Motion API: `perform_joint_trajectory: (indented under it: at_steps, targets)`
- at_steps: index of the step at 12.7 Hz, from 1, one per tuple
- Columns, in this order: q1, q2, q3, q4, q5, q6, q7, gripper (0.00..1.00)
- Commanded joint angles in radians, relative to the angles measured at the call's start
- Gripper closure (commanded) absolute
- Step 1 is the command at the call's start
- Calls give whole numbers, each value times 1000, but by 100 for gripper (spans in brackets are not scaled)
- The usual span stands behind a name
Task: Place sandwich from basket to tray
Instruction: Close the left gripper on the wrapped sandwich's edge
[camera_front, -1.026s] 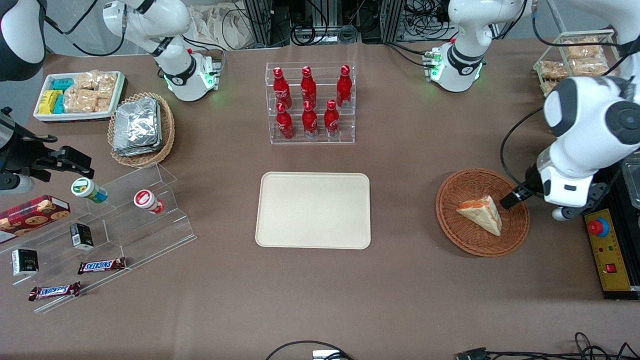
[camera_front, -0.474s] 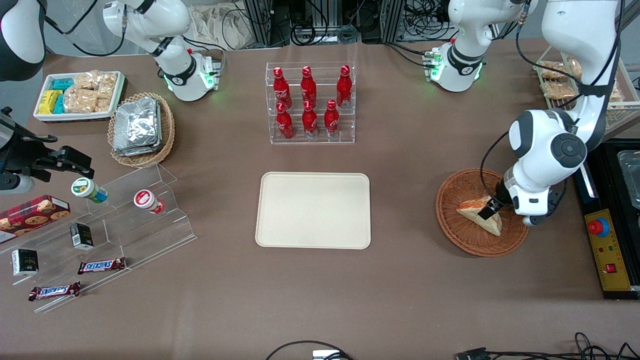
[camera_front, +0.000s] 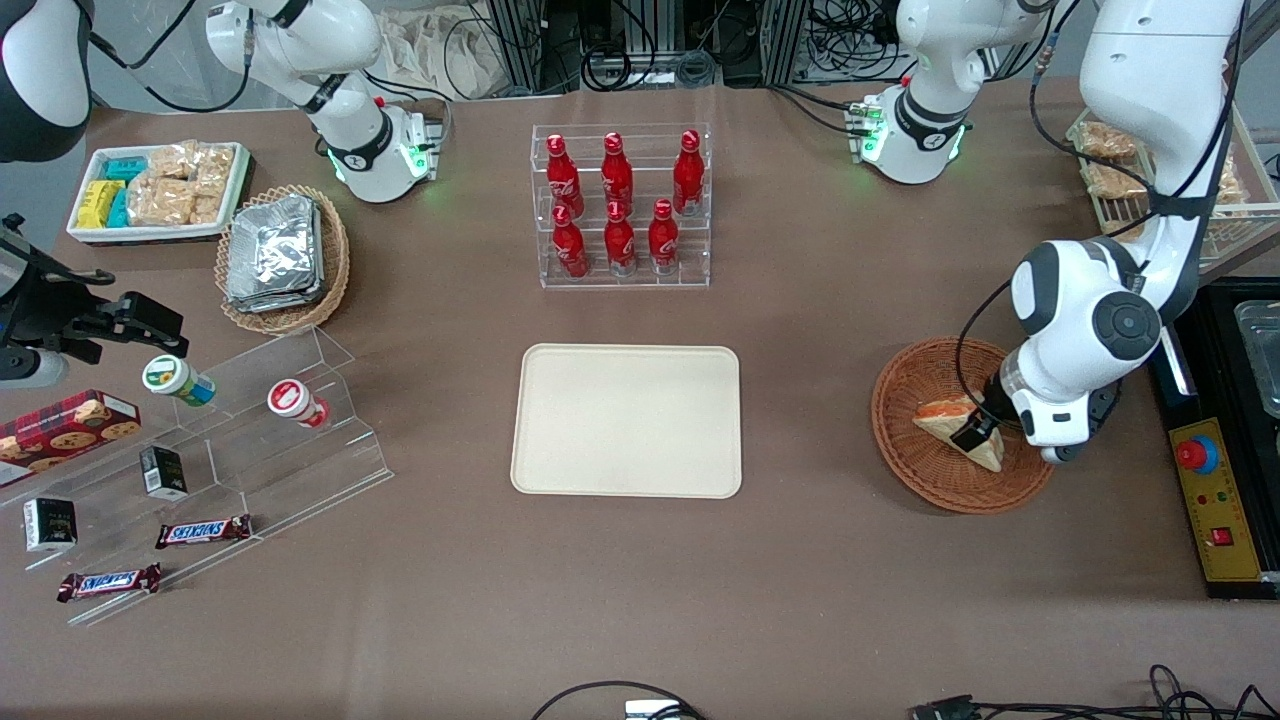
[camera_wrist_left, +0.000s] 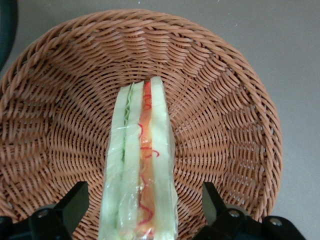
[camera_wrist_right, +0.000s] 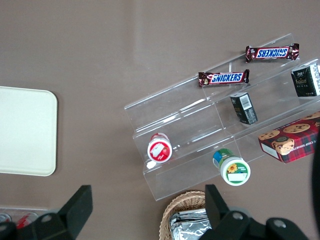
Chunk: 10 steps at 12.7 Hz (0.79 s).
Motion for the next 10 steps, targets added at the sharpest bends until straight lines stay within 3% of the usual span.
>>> perform_joint_trajectory:
  at_steps: [1, 3, 4, 8, 10]
  targets:
    - [3, 36, -7, 30, -4, -8, -16, 2]
    - [-1, 49, -8, 34, -2, -8, -13, 14]
    - [-1, 52, -8, 34, -4, -8, -13, 25]
    - [-4, 57, -10, 71, 3, -31, -3, 100]
    - [-6, 55, -14, 143, 15, -144, 2, 100]
